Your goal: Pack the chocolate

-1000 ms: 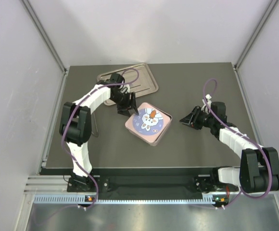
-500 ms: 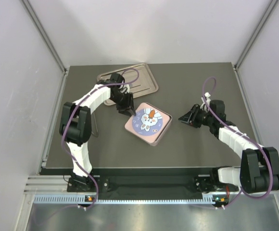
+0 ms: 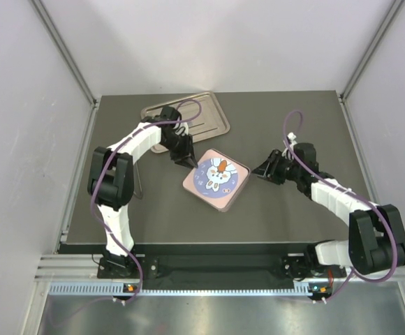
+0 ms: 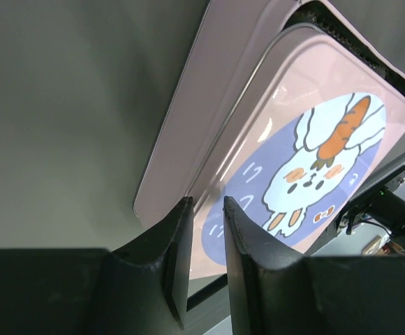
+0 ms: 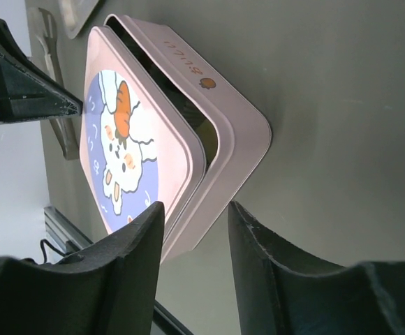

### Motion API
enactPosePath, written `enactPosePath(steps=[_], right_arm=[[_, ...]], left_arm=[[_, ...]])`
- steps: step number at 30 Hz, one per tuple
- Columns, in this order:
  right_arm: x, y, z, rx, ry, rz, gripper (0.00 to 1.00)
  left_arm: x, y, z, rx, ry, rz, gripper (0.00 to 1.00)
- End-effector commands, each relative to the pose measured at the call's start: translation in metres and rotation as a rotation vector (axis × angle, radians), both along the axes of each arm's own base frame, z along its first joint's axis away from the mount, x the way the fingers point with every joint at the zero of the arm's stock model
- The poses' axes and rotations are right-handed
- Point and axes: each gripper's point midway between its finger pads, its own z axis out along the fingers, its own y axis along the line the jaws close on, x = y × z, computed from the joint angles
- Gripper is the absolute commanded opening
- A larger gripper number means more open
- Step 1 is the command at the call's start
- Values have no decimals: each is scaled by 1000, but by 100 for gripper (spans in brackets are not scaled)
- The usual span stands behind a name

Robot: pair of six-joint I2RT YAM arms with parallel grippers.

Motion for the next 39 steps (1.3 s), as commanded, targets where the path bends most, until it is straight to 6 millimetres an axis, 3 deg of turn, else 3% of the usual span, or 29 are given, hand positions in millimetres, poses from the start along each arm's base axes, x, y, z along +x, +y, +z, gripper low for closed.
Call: enactPosePath(steps=[1,11,18,24,32,39], right_arm=[[17,10,19,8,-78,-3,43],[16,31,12,8,-59,23,44],[24,31,9,-12,-59,-2,42],[30,23,-2,-66,-42,-34,38],[19,0,-49,-189,69,-112,33],[16,-17,-59,-265,71,-144,26]], left_arm=[[12,-10,-1,-26,-23,5,29],[22,-17,4,-29,-38,13,28],[25,-17,3,-22,-39,18,31],[23,-19,-1,-22,-30,12,31],[8,-35,-10,-51,-14,-17,29],[-7,-55,-16,-121,5,-38,28]])
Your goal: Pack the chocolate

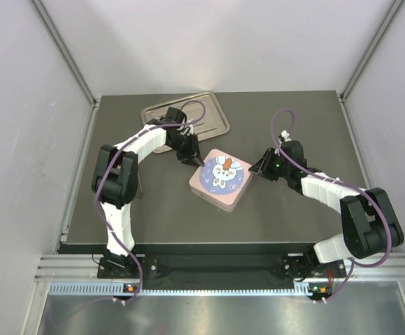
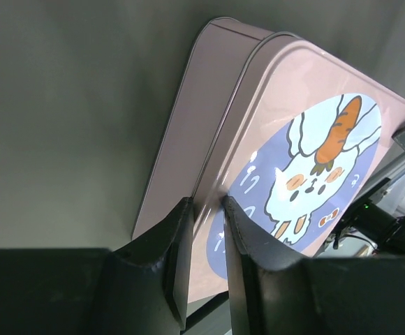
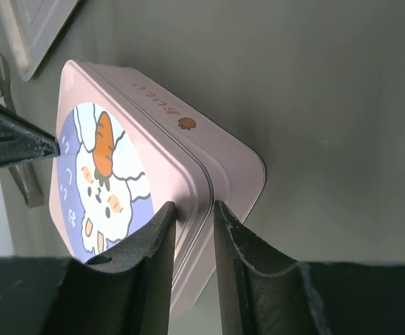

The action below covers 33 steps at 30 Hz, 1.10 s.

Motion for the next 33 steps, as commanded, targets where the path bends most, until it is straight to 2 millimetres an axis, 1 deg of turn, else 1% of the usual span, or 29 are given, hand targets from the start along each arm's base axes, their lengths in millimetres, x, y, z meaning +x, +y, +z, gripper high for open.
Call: enactPosePath(steps=[1,3,4,6,8,9,10,12,14,16,20,23,25,27,30,31,32,33], right_arm=[[-8,-31,-34,-175,57,-72,26],[-7,-40,-33,-210,43,-100,24],[-6,-43,-29,-217,27,-112,24],[-10,-49,-29,-248,32,-111,24],[-8,-46,-15,-242,-10,-94,26],[-8,-43,-9,-225,-24,-75,30],[-7,-40,4,-212,-48,-62,32],[-7,-38,15,-213,-57,-43,39],[-9,-39,26,-208,-64,-50,40],[-12,-38,30,-197,-61,-48,41],[-25,-33,23,-138,-5,-58,41],[-35,-31,17,-100,30,-68,45],[-42,-31,12,-83,56,-78,47],[-43,-33,10,-80,57,-92,47],[-47,-35,1,-77,76,-113,47],[-50,-35,-6,-71,96,-122,47],[-51,-35,-8,-63,97,-129,46],[-51,-33,-9,-34,56,-131,44]], left_arm=[[-21,-32,-6,-69,23,-56,28],[-25,-41,-7,-83,16,-77,28],[-27,-45,-6,-95,20,-77,27],[-30,-54,-5,-122,15,-93,27],[-31,-59,0,-140,18,-94,27],[-28,-61,4,-144,6,-91,27],[-26,-61,5,-142,2,-85,27],[-21,-62,12,-141,-16,-79,27],[-18,-64,16,-147,-23,-77,27],[-16,-66,20,-153,-27,-77,27],[-18,-66,18,-138,-23,-75,27],[-21,-66,17,-132,-24,-75,27],[-22,-66,16,-128,-22,-76,27],[-23,-67,16,-129,-23,-79,27],[-26,-71,14,-125,-22,-79,27],[-29,-74,13,-122,-19,-86,27],[-31,-75,11,-118,-15,-87,27],[-35,-79,10,-114,-13,-95,27]])
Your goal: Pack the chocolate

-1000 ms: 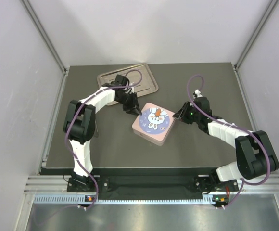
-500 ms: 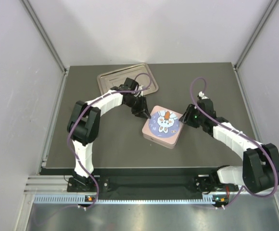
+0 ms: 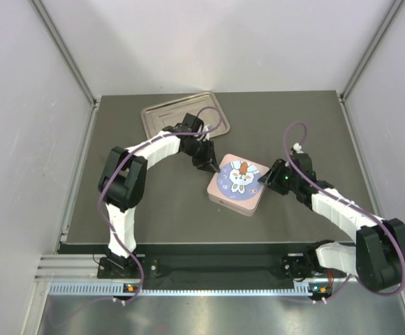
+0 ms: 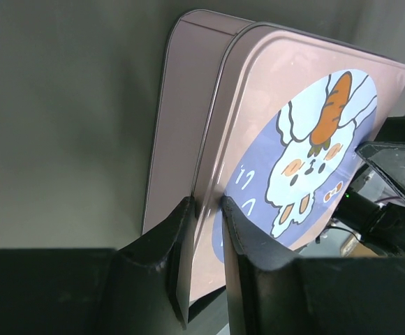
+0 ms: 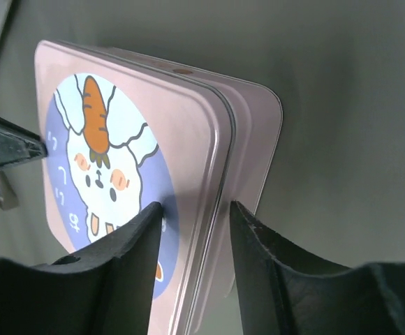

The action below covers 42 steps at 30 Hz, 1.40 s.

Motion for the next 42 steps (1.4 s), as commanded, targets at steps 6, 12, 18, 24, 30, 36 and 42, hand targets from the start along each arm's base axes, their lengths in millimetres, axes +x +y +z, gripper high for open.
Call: enactPosePath(steps=[6,12,18,24,30,36,42], right_arm=[[-13,15,-10,181,-88,-15,22],[-31,4,-42,190,-41,-75,10],[-44,-11,-66,167,14,-149,7],[-49,-20,-78,115,48,-174,8],[-36,-31,-58,42,-7,-195,9],[-31,-25,-59,68,-18,-180,3],[-28,-21,-56,90,-39,-166,2]], left_arm=[[-21,-27,-5,-14,-8,-34,26],[-32,-33,-17,-9,9,-40,26],[-32,-31,-23,8,13,-35,26],[-31,-32,-22,11,11,-38,29],[-2,-30,12,33,-73,-19,46],[40,-7,61,96,-209,54,52],[26,-26,99,-13,-255,16,43]])
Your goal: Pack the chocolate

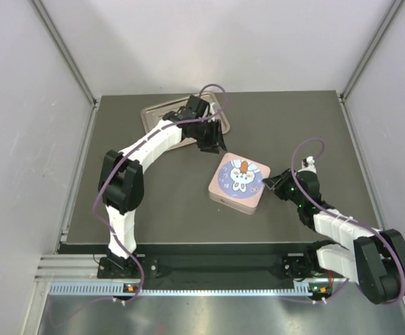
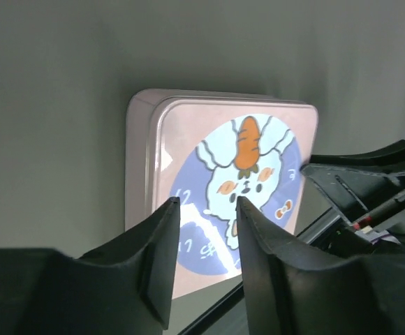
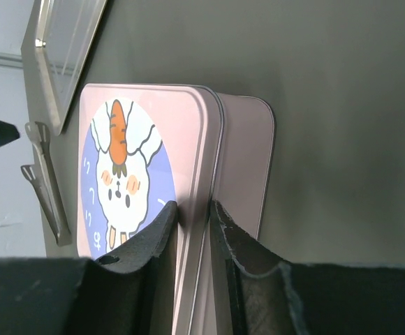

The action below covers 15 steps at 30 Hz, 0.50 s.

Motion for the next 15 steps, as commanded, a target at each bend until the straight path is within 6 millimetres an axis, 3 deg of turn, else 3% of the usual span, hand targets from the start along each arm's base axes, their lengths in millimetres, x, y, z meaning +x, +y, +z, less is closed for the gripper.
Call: enactPosePath(steps=[1,2,3,5,6,9,12,15], right_arm=[[-31,-11,-48,-99,170,17,2],[-30,-11,-47,-103,164,21,2],[-30,-11,-46,-107,165,21,2],[-28,-11,-45,-124,165,34,4],[-28,-11,-44,-132,166,40,4],[-24,-11,-36,-167,167,68,7],[-7,-11,-8,-217,119,95,16],[1,-22,19,-301,129,90,30]], left_arm=[[-28,-11,20,-74,-2,-56,42],[-37,-21,24,-115,-13,-86,38],[-56,-21,4,-121,49,-112,31],[-76,-27,-8,-121,53,-132,28],[-93,-18,-36,-82,108,-129,26],[-113,-3,-75,-46,175,-93,24],[-118,-2,-82,-39,192,-103,22],[-107,-9,-62,-59,143,-113,23]])
